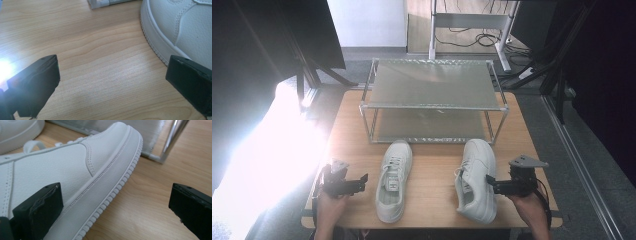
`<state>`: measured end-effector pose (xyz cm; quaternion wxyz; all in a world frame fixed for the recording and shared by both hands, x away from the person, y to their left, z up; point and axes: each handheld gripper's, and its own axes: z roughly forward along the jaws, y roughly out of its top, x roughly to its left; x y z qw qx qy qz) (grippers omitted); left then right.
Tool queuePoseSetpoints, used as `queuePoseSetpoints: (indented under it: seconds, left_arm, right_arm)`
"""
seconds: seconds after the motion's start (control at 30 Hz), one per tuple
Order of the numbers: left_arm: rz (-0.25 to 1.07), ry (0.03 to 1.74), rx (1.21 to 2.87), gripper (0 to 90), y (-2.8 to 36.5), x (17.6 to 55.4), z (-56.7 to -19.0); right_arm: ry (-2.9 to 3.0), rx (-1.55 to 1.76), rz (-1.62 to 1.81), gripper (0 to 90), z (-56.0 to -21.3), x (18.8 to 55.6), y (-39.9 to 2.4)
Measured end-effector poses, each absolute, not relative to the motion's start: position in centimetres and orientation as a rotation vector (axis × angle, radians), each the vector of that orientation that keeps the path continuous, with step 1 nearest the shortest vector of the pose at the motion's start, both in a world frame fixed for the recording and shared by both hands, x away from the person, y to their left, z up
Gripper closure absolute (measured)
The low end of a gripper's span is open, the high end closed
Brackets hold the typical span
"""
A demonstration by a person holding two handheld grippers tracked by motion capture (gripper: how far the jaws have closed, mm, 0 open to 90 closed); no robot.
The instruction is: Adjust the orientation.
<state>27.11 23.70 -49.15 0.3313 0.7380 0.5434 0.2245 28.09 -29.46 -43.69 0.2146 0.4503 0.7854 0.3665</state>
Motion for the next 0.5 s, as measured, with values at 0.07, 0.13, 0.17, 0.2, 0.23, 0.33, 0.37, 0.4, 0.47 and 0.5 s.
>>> queuePoseSetpoints:
  seconds: [0.07,0.13,0.17,0.2,0.23,0.33,0.37,0.4,0.47,0.5]
  left_arm:
    - [0.588,1.421,1.928,0.0,23.7,27.1,-49.1]
    - [0.587,1.421,1.928,0.0,23.7,27.1,-49.1]
    - [0.587,1.421,1.928,0.0,23.7,27.1,-49.1]
    - [0.587,1.421,1.928,0.0,23.7,27.1,-49.1]
    - [0.587,1.42,1.928,0.0,23.7,27.1,-49.1]
    - [0.588,1.42,1.926,0.0,23.7,27.1,-49.1]
    - [0.587,1.42,1.926,0.0,23.7,27.1,-49.1]
    - [0.587,1.42,1.926,0.0,23.7,27.1,-49.1]
    - [0.586,1.421,1.926,0.0,23.7,27.1,-49.1]
    - [0.586,1.421,1.926,0.0,23.6,27.1,-49.1]
  right_arm:
    - [2.171,1.262,1.006,0.0,-43.8,28.0,-30.0]
    - [2.164,1.272,0.999,0.0,-44.0,28.0,-30.5]
    - [2.164,1.28,0.995,0.0,-44.0,27.9,-30.7]
    - [2.161,1.284,0.993,0.3,-44.1,27.9,-30.9]
    - [2.158,1.29,0.994,0.8,-44.2,27.9,-31.1]
    - [2.147,1.31,0.989,1.6,-44.4,27.7,-31.7]
    - [2.144,1.317,0.99,2.3,-44.5,27.7,-31.9]
    - [2.144,1.317,0.99,2.3,-44.5,27.7,-31.9]
    - [2.136,1.336,0.991,3.6,-44.8,27.5,-32.4]
    - [2.13,1.353,0.98,3.9,-45.1,27.5,-32.9]
